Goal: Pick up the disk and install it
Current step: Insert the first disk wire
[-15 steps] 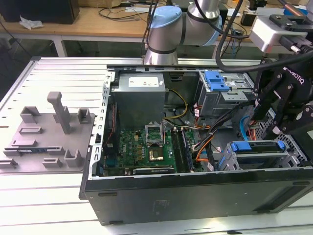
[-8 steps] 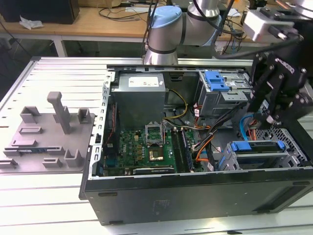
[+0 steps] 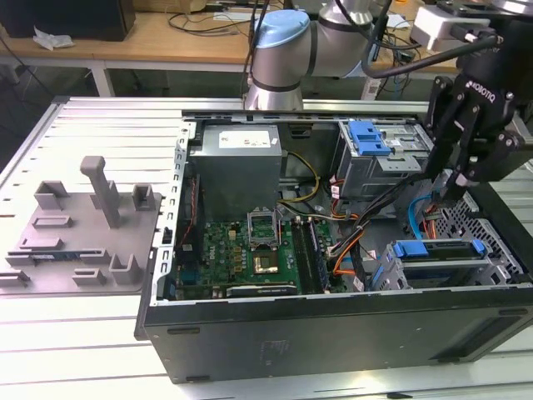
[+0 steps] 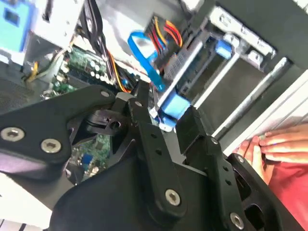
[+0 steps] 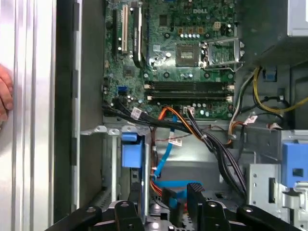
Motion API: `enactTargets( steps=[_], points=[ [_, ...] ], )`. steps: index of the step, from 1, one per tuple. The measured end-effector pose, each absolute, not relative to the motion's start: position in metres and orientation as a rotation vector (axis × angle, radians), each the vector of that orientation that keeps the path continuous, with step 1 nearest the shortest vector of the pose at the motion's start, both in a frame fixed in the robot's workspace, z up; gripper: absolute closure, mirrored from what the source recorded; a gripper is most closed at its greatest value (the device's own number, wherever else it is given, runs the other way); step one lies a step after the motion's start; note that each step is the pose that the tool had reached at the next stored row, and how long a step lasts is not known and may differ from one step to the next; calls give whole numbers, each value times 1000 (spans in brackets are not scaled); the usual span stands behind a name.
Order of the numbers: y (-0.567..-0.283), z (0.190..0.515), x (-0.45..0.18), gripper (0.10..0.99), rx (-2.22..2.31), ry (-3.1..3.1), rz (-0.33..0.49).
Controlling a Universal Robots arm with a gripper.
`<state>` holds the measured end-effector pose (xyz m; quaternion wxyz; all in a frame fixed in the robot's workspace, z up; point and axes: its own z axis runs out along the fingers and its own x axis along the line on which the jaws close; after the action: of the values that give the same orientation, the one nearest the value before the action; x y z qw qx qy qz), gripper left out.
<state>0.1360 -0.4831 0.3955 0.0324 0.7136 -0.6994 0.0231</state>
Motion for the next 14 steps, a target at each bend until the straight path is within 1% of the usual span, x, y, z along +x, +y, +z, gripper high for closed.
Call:
enactTargets(
  steps=[2, 9, 14],
  points=[
    [-480, 395, 140, 584, 2182, -2175, 86],
    [-477, 395, 144, 584, 2141, -2122, 223],
    [-476, 395, 144, 584, 2096, -2179, 240]
  ],
)
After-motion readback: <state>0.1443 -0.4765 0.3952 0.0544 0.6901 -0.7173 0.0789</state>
